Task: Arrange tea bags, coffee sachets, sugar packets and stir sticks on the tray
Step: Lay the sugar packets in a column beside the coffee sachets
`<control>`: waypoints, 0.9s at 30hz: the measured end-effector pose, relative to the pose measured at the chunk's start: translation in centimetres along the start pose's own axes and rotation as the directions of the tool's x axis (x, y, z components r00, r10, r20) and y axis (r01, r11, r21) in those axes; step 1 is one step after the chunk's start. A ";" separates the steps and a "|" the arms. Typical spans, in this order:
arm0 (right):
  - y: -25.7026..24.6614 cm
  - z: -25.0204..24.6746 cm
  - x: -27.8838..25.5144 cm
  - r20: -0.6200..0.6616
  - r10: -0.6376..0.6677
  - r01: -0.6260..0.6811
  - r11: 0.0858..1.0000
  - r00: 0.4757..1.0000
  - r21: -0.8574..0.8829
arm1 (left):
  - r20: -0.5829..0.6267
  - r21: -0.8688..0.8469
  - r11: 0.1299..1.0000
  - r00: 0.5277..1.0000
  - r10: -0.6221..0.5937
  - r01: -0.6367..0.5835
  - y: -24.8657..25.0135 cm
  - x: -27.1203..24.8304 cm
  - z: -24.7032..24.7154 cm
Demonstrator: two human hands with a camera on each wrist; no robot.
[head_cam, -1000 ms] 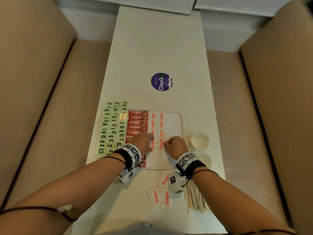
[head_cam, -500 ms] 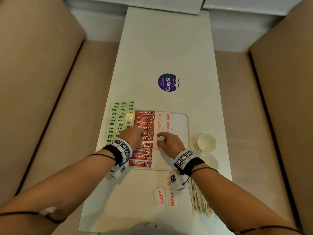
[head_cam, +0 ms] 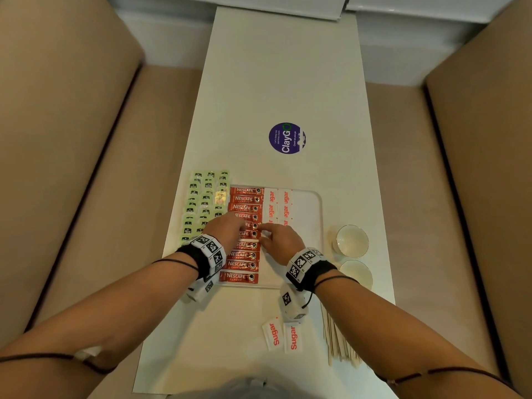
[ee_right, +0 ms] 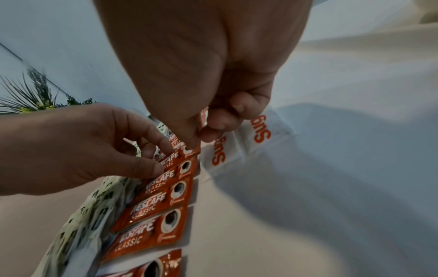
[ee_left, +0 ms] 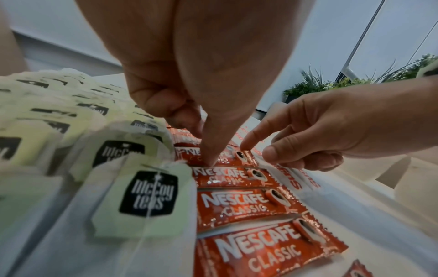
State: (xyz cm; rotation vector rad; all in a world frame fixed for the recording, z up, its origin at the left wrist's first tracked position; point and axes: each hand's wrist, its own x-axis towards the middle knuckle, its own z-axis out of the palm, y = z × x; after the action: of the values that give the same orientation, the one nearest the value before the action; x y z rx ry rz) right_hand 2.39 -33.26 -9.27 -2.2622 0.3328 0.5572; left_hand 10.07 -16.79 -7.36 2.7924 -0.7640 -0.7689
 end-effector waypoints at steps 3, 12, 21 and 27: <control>0.0 0.0 -0.1 0.000 -0.009 0.009 1.000 1.000 0.000 | -0.009 -0.015 1.000 1.000 -0.006 0.006 0.0 0.0 0.0; -0.3 -1.5 -2.6 -0.048 -0.027 0.024 0.998 0.998 -0.058 | -0.066 -0.074 0.997 0.998 0.018 -0.023 0.8 -1.4 -0.3; 2.7 -0.9 -10.0 0.093 -0.062 0.074 0.989 0.994 -0.126 | 0.081 -0.113 0.983 0.985 0.154 -0.145 3.3 -6.8 2.4; 5.2 0.3 -12.7 0.129 -0.048 0.084 0.953 0.990 -0.290 | 0.195 -0.104 0.974 0.957 0.216 -0.199 5.0 -9.5 6.1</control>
State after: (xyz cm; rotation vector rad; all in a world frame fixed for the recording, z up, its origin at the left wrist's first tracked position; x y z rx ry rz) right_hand -10.87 -35.70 -6.47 -2.5000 0.1174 0.7472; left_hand -2.22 -16.28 -7.08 2.5330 -1.0156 -1.0332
